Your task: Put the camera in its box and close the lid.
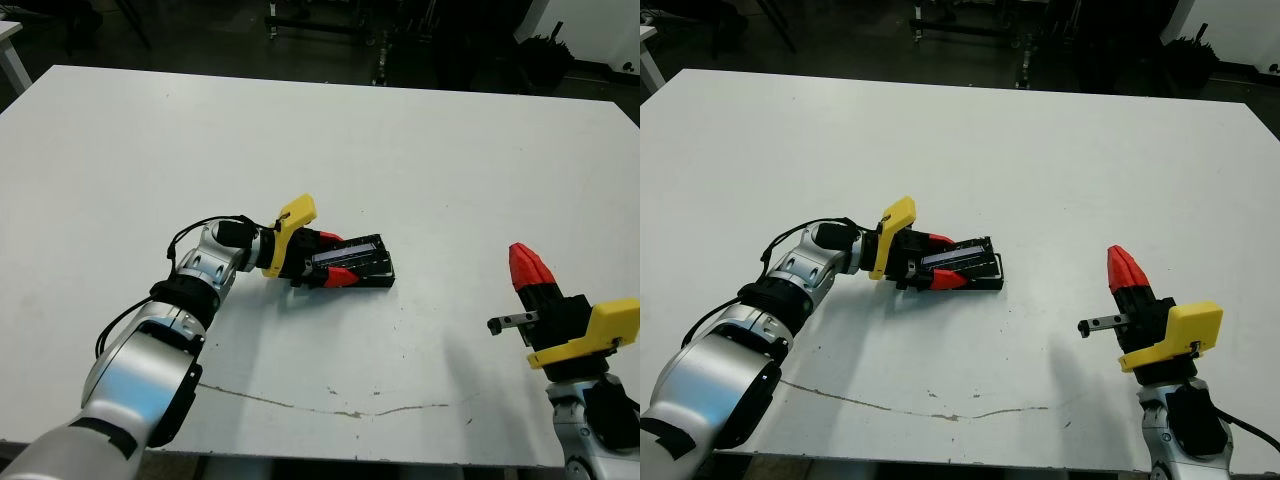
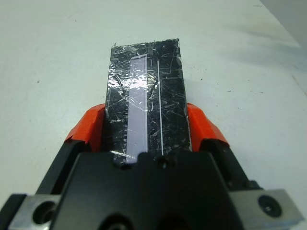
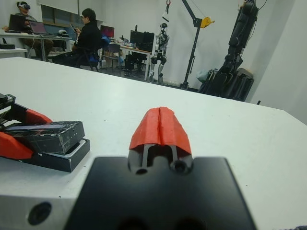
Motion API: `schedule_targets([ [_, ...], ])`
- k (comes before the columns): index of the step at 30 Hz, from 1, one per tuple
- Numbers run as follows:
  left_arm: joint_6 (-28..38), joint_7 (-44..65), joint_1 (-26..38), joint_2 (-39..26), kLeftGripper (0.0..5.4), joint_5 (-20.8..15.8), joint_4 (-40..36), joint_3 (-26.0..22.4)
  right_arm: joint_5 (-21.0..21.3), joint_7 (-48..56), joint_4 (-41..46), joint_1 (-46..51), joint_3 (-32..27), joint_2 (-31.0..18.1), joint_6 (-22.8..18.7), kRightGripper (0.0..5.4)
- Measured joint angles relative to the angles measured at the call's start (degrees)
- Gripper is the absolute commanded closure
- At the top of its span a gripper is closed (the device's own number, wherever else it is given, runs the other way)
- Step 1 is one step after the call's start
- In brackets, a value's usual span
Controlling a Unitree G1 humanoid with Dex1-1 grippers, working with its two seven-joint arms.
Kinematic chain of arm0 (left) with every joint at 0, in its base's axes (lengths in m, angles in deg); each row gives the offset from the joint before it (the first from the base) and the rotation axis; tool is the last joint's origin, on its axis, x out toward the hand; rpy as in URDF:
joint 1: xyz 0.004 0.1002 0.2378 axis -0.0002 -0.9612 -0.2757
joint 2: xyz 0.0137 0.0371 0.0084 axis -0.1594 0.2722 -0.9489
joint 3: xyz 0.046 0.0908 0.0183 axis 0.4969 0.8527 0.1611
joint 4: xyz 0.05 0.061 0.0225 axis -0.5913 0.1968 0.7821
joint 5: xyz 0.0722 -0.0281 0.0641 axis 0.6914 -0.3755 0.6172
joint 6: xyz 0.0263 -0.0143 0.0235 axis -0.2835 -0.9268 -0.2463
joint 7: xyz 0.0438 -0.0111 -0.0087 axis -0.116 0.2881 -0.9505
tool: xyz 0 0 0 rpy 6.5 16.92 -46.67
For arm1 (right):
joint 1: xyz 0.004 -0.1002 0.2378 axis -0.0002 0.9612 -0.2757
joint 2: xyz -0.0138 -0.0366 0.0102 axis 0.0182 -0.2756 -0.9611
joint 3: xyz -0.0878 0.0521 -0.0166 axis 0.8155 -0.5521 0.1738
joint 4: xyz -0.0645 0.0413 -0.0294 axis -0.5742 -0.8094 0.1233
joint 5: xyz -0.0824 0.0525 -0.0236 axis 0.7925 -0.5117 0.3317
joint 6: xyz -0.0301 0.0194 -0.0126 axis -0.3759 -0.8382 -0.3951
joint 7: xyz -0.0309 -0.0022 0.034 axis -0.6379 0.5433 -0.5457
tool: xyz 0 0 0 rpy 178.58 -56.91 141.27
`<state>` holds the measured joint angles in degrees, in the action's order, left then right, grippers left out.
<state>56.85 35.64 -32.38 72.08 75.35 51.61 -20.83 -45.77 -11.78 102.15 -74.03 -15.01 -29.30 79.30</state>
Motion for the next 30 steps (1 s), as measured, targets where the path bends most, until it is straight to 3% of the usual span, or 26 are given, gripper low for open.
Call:
schedule_targets([
  [30, 3.6, -2.0, 3.7, 4.1, 2.25, 6.1, 6.1, 1.3, -1.0, 0.5, -0.7, 0.0, -0.1, 0.0, 0.0, 5.40],
])
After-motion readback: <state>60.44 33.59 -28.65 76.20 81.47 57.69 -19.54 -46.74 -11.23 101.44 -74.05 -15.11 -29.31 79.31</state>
